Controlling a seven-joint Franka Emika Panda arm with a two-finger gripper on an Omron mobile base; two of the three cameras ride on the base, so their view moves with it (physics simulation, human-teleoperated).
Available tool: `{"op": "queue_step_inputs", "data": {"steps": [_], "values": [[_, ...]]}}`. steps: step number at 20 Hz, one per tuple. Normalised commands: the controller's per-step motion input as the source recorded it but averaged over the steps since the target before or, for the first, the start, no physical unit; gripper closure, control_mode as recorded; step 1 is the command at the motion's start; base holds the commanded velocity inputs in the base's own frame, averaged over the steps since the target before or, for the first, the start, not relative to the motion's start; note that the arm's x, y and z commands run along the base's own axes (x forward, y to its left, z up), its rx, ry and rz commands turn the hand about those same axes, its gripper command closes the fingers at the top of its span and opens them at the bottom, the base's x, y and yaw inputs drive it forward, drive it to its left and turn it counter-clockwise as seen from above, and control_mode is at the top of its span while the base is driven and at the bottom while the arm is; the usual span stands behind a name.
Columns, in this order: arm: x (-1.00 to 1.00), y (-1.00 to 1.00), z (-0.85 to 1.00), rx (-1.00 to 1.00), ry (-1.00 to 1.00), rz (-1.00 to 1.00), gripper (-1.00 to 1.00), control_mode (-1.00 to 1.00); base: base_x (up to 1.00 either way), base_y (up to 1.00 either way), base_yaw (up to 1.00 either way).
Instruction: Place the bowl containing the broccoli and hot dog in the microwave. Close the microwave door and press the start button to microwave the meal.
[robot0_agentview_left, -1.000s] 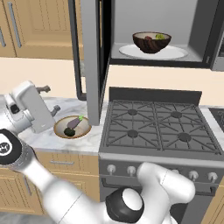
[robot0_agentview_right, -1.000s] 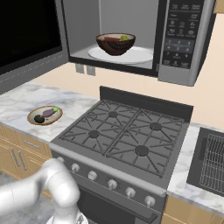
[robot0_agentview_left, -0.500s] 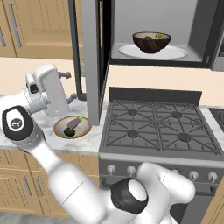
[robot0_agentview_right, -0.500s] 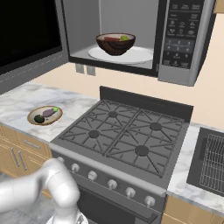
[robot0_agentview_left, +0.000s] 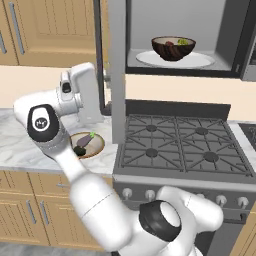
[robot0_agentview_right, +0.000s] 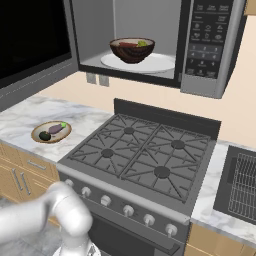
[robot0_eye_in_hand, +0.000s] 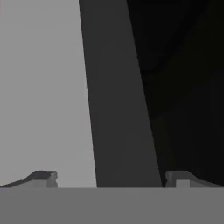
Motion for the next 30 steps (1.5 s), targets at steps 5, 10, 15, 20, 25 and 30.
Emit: {"op": "queue_step_inputs", "data": {"steps": [5,10,15,20,25,30], "values": [[-0.25,-1.0,0.07,0.0,0.01,-0.17,-1.0,-1.0,0.0,0.0,0.0],[-0.16,-1.0,0.12,0.0,0.03,-0.12,-1.0,-1.0,0.0,0.0,0.0],[-0.04,-1.0,0.06,0.02,0.01,-0.03,-1.0,-1.0,0.0,0.0,0.0],[0.0,-1.0,0.01,0.06,0.0,0.0,-1.0,-1.0,0.0,0.0,0.0],[0.01,-1.0,0.03,0.09,0.0,0.04,-1.0,-1.0,0.0,0.0,0.0],[0.16,-0.88,0.15,0.1,0.03,0.16,-1.0,-1.0,0.0,0.0,0.0]]}}
